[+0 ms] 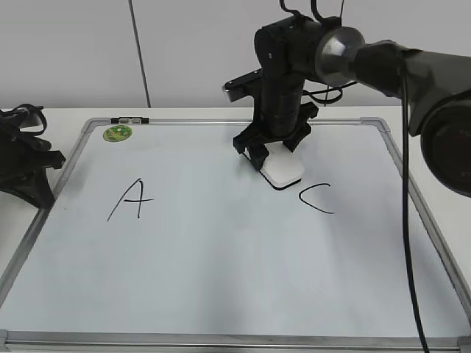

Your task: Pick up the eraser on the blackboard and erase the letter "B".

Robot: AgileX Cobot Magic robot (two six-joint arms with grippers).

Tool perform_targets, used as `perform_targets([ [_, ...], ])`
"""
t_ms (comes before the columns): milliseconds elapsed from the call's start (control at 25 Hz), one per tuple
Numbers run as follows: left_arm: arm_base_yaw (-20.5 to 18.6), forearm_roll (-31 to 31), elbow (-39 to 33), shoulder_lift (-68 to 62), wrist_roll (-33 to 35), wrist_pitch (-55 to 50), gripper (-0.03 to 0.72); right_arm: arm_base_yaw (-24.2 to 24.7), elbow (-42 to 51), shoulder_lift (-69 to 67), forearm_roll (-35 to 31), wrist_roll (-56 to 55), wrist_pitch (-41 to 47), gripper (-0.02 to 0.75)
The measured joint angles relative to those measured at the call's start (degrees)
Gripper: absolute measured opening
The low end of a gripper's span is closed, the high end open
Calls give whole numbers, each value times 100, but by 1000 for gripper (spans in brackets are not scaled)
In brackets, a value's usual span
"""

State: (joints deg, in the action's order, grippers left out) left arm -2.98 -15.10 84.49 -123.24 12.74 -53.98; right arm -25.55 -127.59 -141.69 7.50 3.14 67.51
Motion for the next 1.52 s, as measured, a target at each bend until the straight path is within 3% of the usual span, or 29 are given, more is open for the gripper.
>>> perform_targets([
  [200,0,0,0,0,0,0,11,-109,10,0,-137,0,-18,543],
  [520,0,0,0,0,0,0,11,-695,-22,0,-392,226,-11,543],
  [880,0,0,0,0,0,0,11,-720,-285,487,-189,287,301,543],
  [1240,0,0,0,0,0,16,11,-182,-3,1369,-36,309,341,543],
  [1520,0,10,0,0,0,26,11,548,1027,2058,-81,298,368,543],
])
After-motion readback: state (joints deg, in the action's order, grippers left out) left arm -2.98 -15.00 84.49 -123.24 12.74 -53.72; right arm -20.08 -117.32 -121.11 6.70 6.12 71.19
